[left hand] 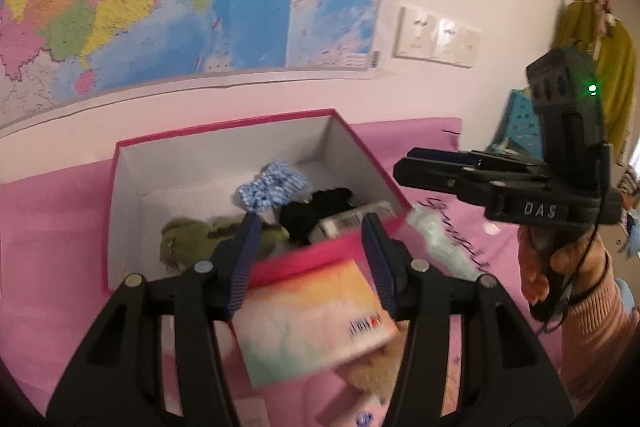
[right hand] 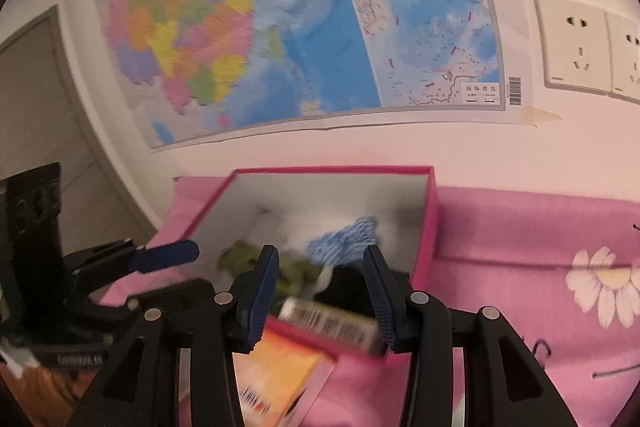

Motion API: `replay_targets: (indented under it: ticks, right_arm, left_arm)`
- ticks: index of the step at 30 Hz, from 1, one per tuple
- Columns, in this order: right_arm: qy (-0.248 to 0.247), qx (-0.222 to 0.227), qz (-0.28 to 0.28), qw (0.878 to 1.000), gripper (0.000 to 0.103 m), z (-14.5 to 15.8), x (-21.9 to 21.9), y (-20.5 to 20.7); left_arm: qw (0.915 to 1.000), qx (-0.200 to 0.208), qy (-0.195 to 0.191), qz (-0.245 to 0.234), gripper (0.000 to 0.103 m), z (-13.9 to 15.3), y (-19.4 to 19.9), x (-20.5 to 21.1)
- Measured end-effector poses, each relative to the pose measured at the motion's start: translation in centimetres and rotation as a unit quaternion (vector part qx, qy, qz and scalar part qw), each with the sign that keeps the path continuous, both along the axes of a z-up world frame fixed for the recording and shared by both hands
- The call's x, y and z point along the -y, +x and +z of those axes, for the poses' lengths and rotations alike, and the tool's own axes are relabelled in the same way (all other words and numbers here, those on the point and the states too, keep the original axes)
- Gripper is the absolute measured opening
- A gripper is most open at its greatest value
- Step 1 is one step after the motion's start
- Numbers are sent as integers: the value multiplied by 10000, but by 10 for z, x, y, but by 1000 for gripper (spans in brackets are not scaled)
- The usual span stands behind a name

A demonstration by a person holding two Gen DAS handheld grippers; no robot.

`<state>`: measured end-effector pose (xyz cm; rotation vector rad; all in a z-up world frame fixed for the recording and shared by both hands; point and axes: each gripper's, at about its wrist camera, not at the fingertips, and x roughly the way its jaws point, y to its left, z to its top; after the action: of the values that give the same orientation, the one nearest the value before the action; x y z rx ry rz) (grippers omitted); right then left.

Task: Organize soft objects
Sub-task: 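Grasp the beige teddy bear with the grippers and lift it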

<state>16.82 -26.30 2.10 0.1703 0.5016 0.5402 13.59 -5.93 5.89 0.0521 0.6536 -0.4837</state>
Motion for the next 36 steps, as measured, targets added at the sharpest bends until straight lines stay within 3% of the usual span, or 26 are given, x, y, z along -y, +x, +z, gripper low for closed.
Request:
replay_targets:
  ticks: [6, 10, 17, 20, 23, 31, 34, 36]
  right_arm:
    - [110, -134, 355, 9992, 50, -13, 8, -45]
    - [-5, -499, 416, 9979, 54, -41, 9, -63]
    - [140, -1411, 109, 9898, 56, -103, 23, -68]
    - [286, -1663, -57, 9856, 64, -119, 30, -67]
    - [493, -1829, -35, 9819, 64, -130, 33, -68]
    - [876, -1877, 269, 9779, 66, -134, 20, -62]
    - [997, -1874, 318, 9767, 66, -137, 17, -61]
    - [1047, -1833, 329, 9769, 61, -137, 17, -62]
  left_arm:
    - [9998, -168, -131, -54, 61, -13, -39, -19]
    - [9990, -437, -9, -119, 61, -34, -58, -15]
    - [9951, -963, 113, -201, 67, -71, -76, -2]
    - [9924, -1195, 95, -281, 67, -83, -81, 4]
    - [9912, -1276, 77, -345, 67, -87, -83, 8]
    - [9839, -1706, -9, -538, 67, -103, -76, 18]
    - [9808, -1876, -47, -532, 55, -108, -69, 18]
    - [9796, -1936, -30, -542, 54, -110, -67, 18]
